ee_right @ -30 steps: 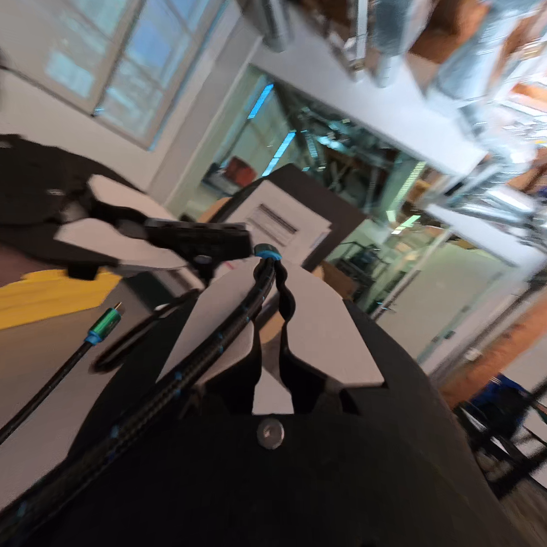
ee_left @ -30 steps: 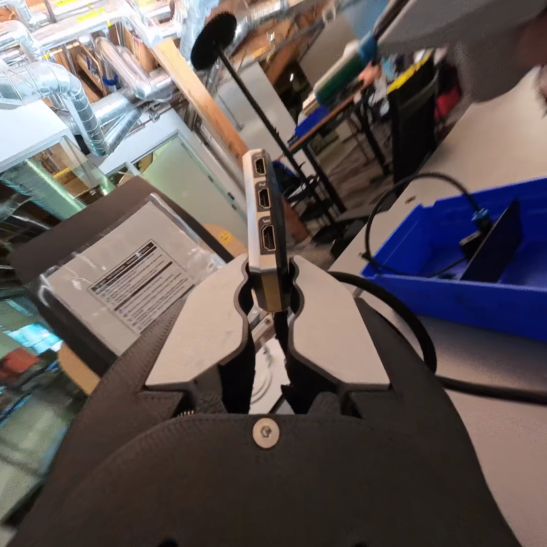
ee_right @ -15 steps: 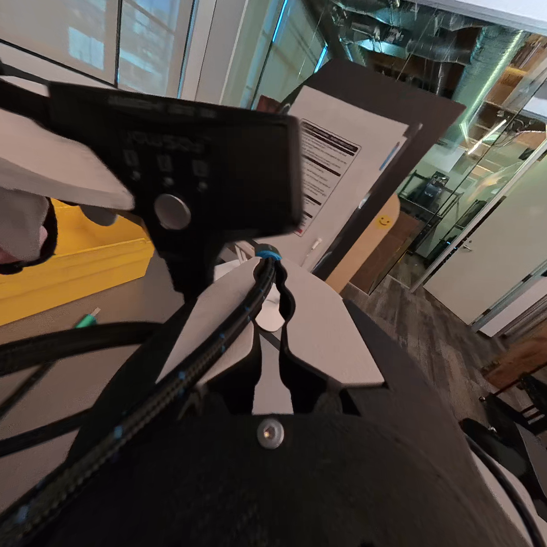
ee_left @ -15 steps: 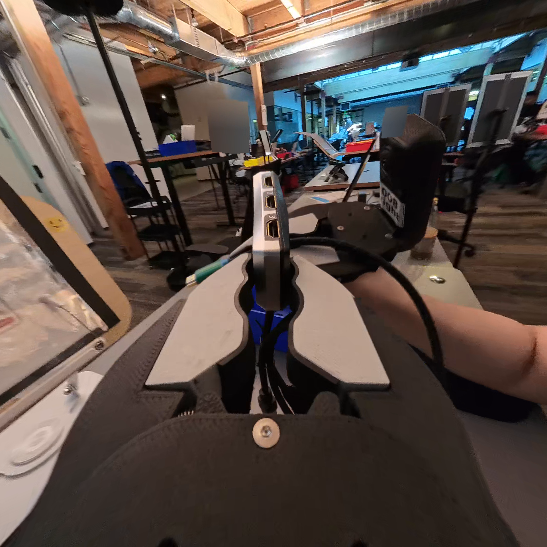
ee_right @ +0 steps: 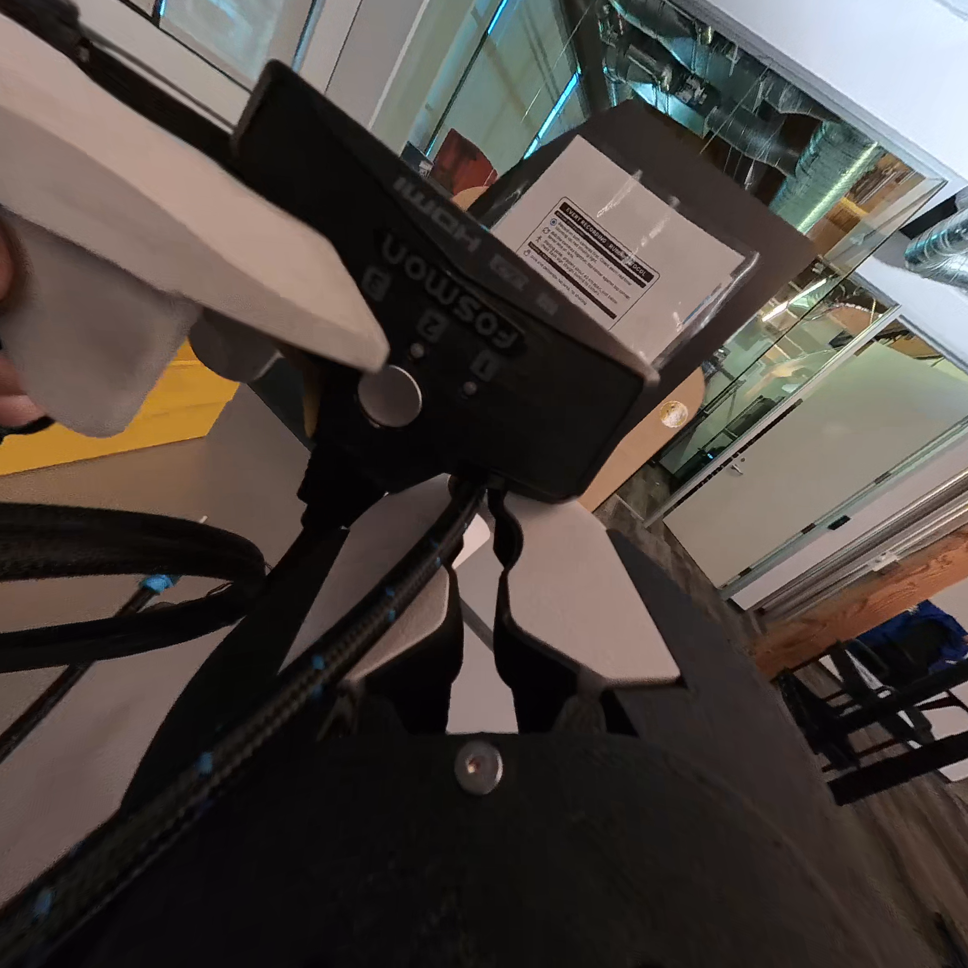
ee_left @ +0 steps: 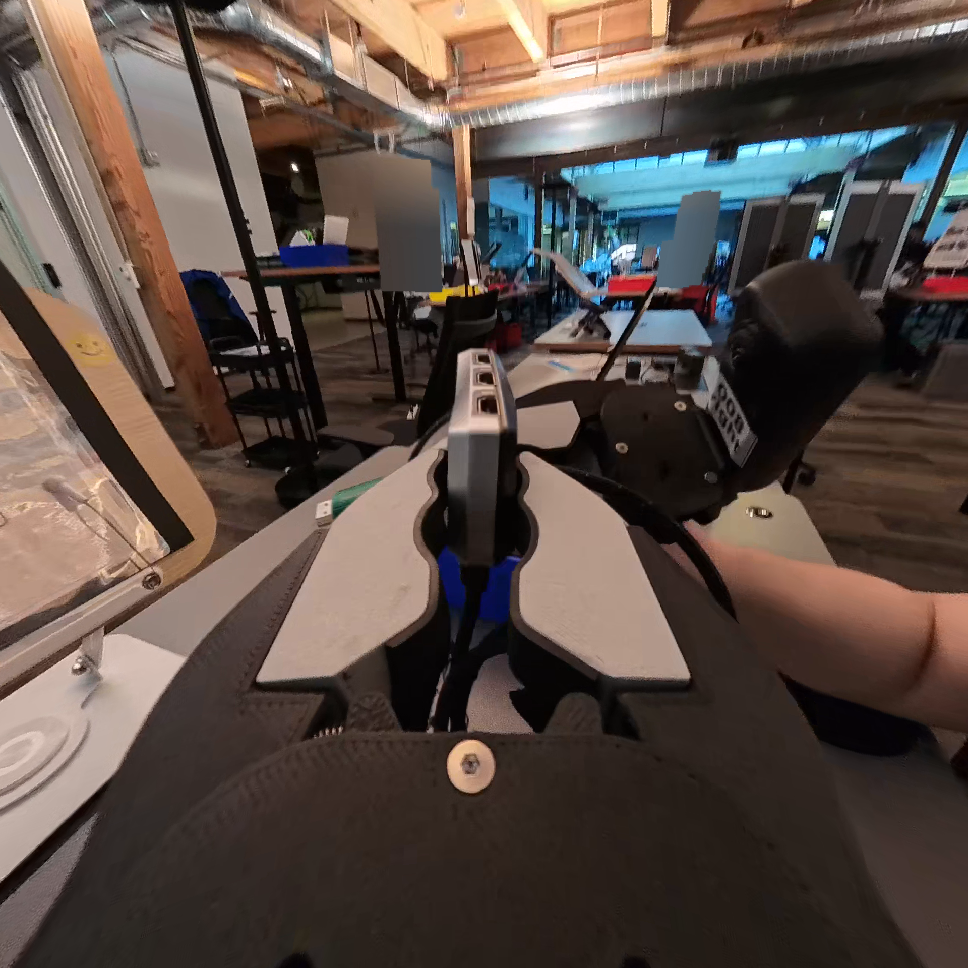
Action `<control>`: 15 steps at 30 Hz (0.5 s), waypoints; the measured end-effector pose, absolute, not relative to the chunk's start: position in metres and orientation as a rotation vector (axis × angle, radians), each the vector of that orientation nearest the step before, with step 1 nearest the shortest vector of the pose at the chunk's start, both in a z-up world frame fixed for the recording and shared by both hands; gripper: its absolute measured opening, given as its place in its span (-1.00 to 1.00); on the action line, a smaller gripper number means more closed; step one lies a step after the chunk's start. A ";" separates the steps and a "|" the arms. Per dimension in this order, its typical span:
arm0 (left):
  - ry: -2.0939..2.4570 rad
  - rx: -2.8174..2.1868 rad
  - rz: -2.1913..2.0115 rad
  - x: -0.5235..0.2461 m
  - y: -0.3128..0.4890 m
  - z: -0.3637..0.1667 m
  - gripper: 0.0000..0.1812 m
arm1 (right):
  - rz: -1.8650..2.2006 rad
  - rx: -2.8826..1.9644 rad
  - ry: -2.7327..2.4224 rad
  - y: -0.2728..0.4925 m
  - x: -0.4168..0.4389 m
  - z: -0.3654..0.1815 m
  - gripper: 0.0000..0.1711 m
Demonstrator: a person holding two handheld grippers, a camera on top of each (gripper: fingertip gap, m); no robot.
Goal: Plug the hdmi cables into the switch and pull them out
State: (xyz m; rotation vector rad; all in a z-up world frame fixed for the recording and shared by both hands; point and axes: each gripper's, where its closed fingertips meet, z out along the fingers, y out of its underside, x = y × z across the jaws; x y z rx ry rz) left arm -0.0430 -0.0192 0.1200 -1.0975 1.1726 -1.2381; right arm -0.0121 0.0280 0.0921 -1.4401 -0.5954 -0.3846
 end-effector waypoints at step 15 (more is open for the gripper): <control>1.112 -0.964 -0.765 -0.063 0.006 0.130 -0.75 | -0.467 -1.445 -0.445 0.024 0.037 0.109 -0.91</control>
